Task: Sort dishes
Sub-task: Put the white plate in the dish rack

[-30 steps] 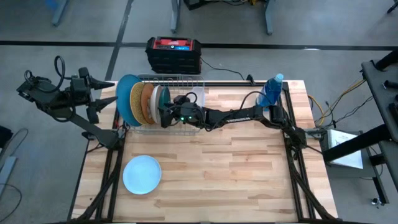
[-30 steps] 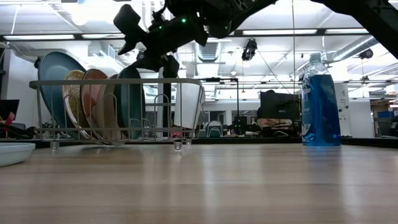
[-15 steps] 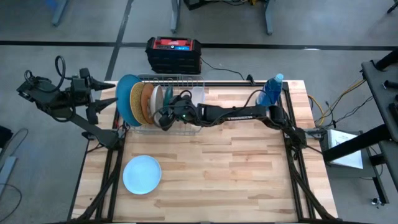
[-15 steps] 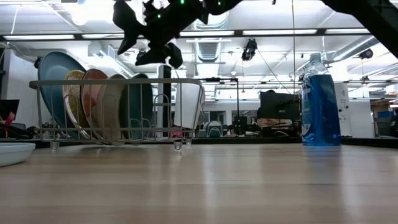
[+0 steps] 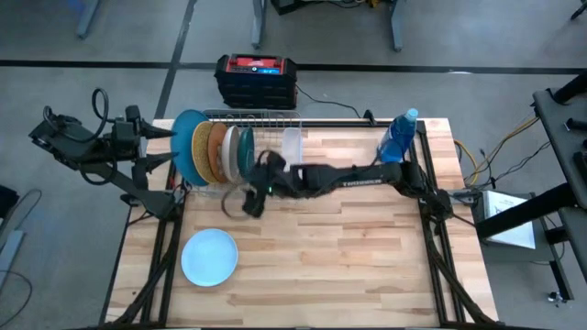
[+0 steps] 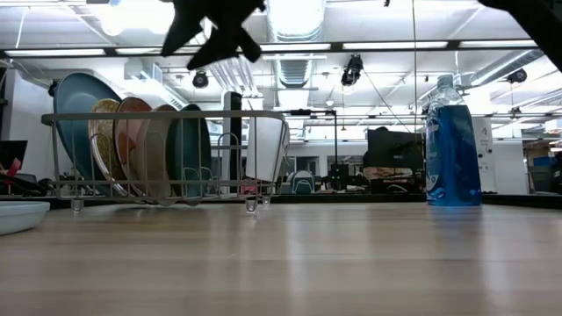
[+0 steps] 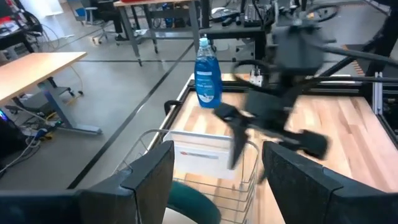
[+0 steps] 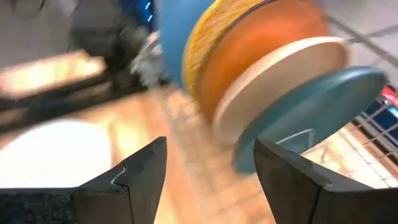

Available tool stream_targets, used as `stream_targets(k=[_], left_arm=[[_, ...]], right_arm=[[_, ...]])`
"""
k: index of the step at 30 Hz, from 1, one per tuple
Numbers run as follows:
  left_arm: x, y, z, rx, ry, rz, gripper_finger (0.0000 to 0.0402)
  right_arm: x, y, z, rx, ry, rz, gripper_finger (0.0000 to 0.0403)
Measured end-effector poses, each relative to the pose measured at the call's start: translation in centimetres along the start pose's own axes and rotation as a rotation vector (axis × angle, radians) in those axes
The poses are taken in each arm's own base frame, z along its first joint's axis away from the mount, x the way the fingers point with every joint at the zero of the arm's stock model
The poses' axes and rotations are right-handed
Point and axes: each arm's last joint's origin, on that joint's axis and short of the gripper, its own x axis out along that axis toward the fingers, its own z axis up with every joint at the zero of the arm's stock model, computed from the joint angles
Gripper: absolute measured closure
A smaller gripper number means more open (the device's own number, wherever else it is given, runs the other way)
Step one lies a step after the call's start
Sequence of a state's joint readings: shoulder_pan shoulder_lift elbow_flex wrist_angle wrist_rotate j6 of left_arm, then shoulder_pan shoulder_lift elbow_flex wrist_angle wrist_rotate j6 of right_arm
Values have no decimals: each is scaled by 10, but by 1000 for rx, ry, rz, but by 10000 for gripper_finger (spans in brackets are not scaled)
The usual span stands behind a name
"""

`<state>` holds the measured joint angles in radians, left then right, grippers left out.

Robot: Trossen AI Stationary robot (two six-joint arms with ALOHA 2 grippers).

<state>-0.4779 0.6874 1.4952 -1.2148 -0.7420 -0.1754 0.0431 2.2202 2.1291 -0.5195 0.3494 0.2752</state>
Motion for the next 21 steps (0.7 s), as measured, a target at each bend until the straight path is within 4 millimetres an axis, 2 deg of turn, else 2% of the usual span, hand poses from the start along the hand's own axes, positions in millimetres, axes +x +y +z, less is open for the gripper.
stream_targets(k=[6,10,16,21], left_arm=[[3,-4,1,12,13,-15,169],[4,-5,1,16,18,-25,169],[5,-6,2,20,22,-25,169],[6,-8,2,17,32,-57,169]], right_arm=[[-24,54,-20,-154,47,113,190],[-29,88,-41,-94,90,213,200],[13,117,-87,104,187,313,213],[42,121,-111,272,222,304,219]])
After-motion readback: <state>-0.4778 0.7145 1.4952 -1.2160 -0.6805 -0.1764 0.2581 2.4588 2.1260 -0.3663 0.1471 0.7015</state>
